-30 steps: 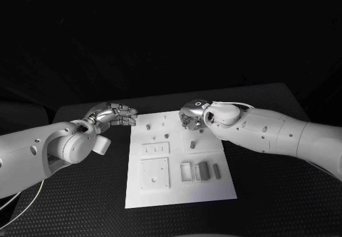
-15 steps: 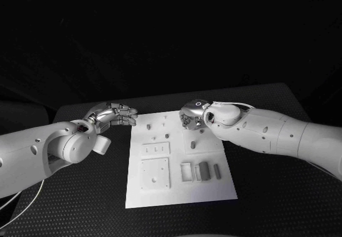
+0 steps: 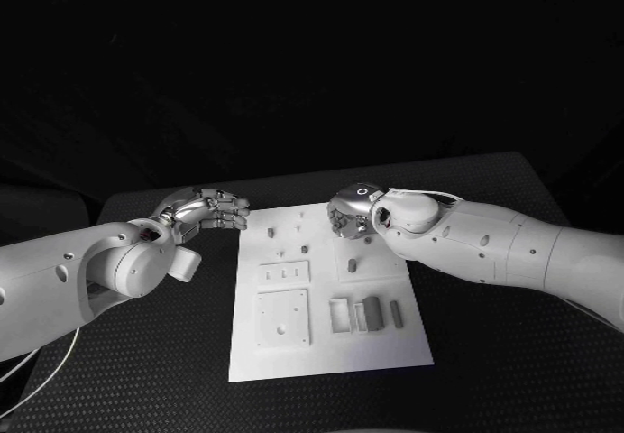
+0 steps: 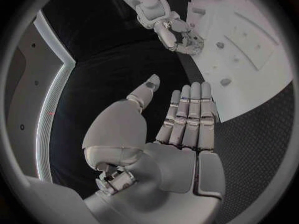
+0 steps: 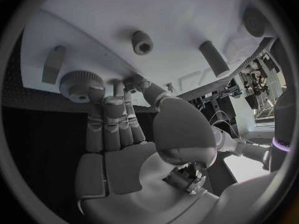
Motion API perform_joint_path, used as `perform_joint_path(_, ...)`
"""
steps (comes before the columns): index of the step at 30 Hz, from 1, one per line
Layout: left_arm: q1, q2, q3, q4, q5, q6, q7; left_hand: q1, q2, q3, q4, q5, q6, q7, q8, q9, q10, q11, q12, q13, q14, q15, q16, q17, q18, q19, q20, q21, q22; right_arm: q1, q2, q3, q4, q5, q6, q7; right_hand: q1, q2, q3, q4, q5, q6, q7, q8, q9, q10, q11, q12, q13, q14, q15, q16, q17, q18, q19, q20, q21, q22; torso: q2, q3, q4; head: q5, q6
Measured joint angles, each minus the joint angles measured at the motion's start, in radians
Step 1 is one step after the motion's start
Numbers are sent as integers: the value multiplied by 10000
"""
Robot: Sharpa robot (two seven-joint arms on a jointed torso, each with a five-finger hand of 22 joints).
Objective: Assemble the parts on the task board
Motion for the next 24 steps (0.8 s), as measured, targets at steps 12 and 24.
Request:
perform_joint_path(12,8,-14,1,-5,1,-2,-7,0,0,0,0,0,0,0,0,0,0,0,-35,-8,0,0,-38,10,-3,0,0,0,-9,-60,-34,209,301,-112,122,-216,-51,51,0,-1,0,73,-14,24,24,33,-36,-103,96,26,-26,80,-1,9,-1,3,38,0,13,-4,10,69,82)
perform_joint_path(24,38,2,0,-28,9,-6,-15,0,0,0,0,0,0,0,0,-9,0,0,-35,-8,0,0,-38,17,-6,0,0,-37,-8,96,497,316,317,-280,341,-297,-92,8,14,15,-2,144,-88,40,87,246,-244,-104,154,-124,-133,80,-10,29,23,-19,78,-1,21,-6,9,76,160)
